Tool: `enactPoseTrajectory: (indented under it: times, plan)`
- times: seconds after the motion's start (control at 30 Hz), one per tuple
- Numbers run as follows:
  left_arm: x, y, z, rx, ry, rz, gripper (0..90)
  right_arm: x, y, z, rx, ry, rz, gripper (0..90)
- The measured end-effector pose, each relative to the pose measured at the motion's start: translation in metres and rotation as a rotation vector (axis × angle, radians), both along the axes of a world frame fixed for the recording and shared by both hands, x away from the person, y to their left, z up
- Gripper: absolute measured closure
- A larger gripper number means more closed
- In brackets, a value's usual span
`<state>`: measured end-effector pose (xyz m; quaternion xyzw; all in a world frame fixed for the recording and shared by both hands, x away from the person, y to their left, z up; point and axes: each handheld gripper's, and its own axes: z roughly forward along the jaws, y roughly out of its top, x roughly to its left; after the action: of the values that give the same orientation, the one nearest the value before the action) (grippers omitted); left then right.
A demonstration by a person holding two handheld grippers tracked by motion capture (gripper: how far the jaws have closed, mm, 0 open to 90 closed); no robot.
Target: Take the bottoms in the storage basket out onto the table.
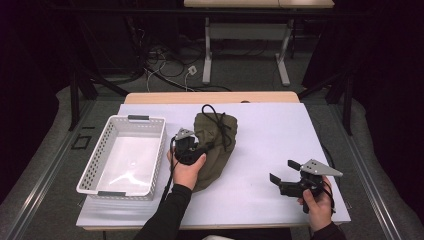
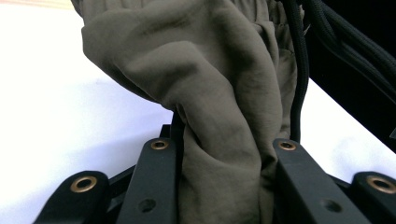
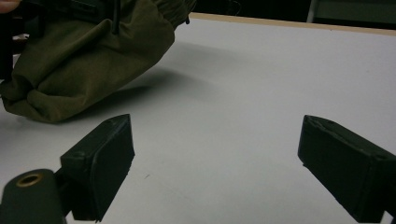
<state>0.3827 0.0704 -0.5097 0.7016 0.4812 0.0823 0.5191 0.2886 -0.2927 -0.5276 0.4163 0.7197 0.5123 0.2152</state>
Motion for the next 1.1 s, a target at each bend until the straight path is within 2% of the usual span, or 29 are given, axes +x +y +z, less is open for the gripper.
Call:
enactPoseTrajectory:
  times: [0.4, 0.93, 1.1]
  plan:
    - [0.005, -0.007, -0.007, 0.012, 0.037, -0.018, 71.6, 0.001, 0.0, -0.001, 0.002, 0.0, 0.001, 10.7]
    - [0.01, -0.025, -0.014, 0.106, 0.065, -0.064, 69.9, 0.0, 0.0, 0.0, 0.002, -0.001, 0.003, 10.7]
    - [0.009, -0.026, -0.014, 0.112, 0.065, -0.069, 68.6, 0.0, 0.0, 0.0, 0.001, -0.002, 0.002, 10.7]
